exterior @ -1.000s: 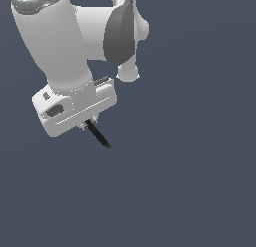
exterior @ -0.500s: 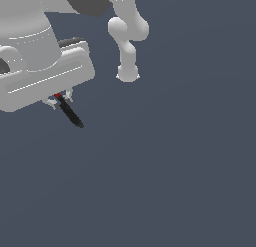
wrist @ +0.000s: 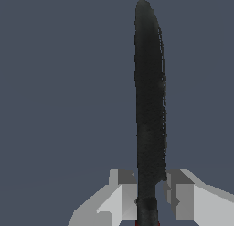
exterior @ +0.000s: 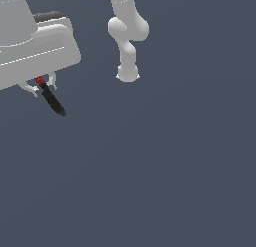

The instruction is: Pick up the object and move it to a goal position.

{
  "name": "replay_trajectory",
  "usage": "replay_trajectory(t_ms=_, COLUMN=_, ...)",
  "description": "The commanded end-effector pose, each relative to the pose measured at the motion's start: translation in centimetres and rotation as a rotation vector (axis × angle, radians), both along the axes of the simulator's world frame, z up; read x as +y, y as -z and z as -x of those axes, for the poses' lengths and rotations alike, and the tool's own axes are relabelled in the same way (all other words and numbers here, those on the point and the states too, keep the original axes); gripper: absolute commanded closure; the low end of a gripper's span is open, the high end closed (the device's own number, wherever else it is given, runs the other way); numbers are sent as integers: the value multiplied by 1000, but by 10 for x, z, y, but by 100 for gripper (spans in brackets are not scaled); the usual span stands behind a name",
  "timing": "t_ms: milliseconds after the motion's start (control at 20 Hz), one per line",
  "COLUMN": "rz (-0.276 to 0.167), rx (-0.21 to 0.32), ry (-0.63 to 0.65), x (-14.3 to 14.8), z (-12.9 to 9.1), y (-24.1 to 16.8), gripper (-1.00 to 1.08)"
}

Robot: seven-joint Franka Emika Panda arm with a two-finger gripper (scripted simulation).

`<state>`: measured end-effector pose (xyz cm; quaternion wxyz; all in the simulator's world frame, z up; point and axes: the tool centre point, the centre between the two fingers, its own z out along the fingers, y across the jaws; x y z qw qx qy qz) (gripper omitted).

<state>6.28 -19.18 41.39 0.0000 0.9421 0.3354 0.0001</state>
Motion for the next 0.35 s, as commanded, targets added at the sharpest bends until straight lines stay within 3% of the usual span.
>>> replay_trajectory(t_ms=0, rz=0, rx=0, ry=-1, x=-3, z=0, y=-5, gripper=108)
replay_trajectory(t_ms=300, rz=0, rx=0, ry=-1, x=-5, z=-1, y=-9, gripper=108)
